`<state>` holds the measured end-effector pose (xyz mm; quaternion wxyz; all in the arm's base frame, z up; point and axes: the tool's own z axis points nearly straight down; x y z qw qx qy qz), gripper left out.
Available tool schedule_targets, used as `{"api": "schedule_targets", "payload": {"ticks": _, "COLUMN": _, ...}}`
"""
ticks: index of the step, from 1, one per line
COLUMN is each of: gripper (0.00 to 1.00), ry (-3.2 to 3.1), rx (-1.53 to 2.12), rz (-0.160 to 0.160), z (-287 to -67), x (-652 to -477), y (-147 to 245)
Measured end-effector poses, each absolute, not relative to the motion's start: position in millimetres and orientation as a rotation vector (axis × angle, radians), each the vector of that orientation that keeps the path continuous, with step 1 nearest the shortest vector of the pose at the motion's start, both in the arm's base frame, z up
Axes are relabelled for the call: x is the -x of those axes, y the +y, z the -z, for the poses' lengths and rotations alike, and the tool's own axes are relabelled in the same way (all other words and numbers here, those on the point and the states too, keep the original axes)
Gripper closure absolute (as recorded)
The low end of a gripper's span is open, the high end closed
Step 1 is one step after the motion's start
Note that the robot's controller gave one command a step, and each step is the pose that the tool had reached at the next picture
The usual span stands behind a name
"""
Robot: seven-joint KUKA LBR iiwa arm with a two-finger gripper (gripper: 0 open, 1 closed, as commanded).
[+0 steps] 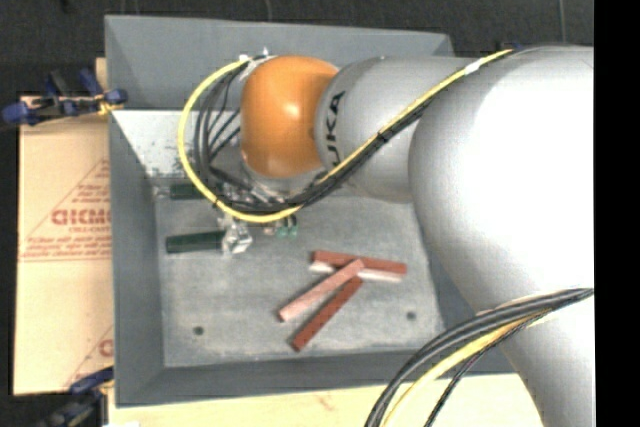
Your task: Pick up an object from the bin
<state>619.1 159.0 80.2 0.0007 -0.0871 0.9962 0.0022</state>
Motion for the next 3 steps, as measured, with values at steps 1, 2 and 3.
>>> {"api": "schedule_targets", "payload": {"ticks": 1, "gripper": 1.0, "ry": 3.127, "rx": 0.278, "rz": -0.001, "z": -103.1, "x": -625.1, "y": 169.7}}
{"api": "schedule_targets", "payload": {"ticks": 2, "gripper": 1.0, "ry": 3.127, "rx": 0.279, "rz": -0.001, "z": -104.4, "x": -625.5, "y": 170.3}}
{"api": "schedule_targets", "payload": {"ticks": 3, "gripper": 1.0, "ry": 3.127, "rx": 0.259, "rz": -0.002, "z": -231.9, "x": -607.2, "y": 182.0}}
